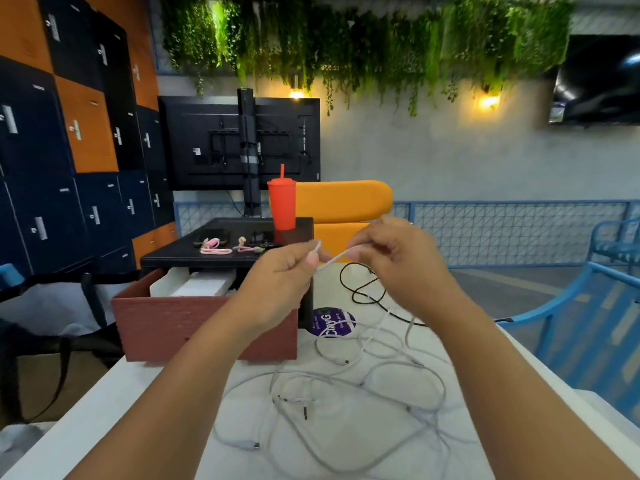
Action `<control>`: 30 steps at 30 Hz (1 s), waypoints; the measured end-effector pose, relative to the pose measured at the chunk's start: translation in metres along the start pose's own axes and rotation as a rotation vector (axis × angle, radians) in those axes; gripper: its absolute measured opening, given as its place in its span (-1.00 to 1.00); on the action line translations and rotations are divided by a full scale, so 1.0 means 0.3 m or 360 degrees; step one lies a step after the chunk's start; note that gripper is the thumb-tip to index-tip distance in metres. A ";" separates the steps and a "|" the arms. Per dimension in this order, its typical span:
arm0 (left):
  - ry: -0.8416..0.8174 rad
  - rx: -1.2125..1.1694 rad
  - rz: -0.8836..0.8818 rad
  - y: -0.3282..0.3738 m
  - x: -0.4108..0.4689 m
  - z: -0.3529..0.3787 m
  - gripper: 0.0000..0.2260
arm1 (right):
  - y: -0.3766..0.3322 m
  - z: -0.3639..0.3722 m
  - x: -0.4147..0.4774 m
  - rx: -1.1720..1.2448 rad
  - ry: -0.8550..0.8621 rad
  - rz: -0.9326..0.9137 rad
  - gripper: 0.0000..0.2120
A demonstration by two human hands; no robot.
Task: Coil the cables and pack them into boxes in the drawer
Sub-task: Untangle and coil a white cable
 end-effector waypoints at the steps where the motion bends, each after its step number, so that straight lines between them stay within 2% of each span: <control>1: -0.0027 -0.0087 -0.0086 -0.023 -0.004 0.008 -0.75 | 0.026 -0.008 0.021 -0.0031 -0.0026 0.0029 -0.91; 5: 0.0003 -0.0391 -0.0329 -0.077 -0.014 0.001 -0.68 | 0.157 -0.098 0.122 -0.0227 0.0026 0.0137 -0.83; 10: 0.0016 -0.0692 -0.0275 -0.091 0.002 0.006 -0.80 | 0.285 -0.091 0.197 -0.0933 -0.0089 0.0159 -0.81; 13: 0.0131 -0.1032 -0.0290 -0.092 0.015 0.012 -0.79 | 0.357 -0.090 0.206 -0.1122 0.0071 0.0326 -0.83; 16: 0.0263 -0.1352 -0.0289 -0.115 0.018 -0.008 -0.84 | 0.367 -0.127 0.209 -0.1106 0.0320 0.0378 -0.80; 19: 0.0250 -0.1644 -0.0235 -0.115 0.018 -0.009 -0.89 | 0.306 -0.157 0.210 -0.0870 0.0554 0.0259 -0.75; 22: 0.0380 -0.1774 -0.0314 -0.137 0.008 -0.005 -0.80 | 0.245 -0.139 0.237 -0.0708 0.0563 0.0118 -0.69; 24: 0.0420 -0.1809 -0.0342 -0.138 0.005 0.009 -0.71 | 0.241 -0.088 0.256 -0.0728 0.0430 0.0115 -0.67; 25: 0.0425 -0.1834 -0.0345 -0.139 0.006 0.016 -0.69 | 0.270 -0.039 0.264 -0.0850 0.0258 0.0173 -0.68; 28: 0.0415 -0.1887 -0.0352 -0.149 0.013 0.040 -0.68 | 0.411 0.162 0.185 -0.1242 -0.0643 0.0441 -0.69; 30: 0.0420 -0.1838 -0.0378 -0.166 0.018 0.055 -0.69 | 0.437 0.242 0.090 -0.1100 -0.1063 0.0524 -0.63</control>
Point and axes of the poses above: each hand's wrist, its own x-axis towards the middle knuckle, its own z-axis out of the palm, y = z × x, the point moved 10 cm from there along x, towards the middle knuckle, and after that the axes turned 12 degrees about z, right-handed, at the moved point
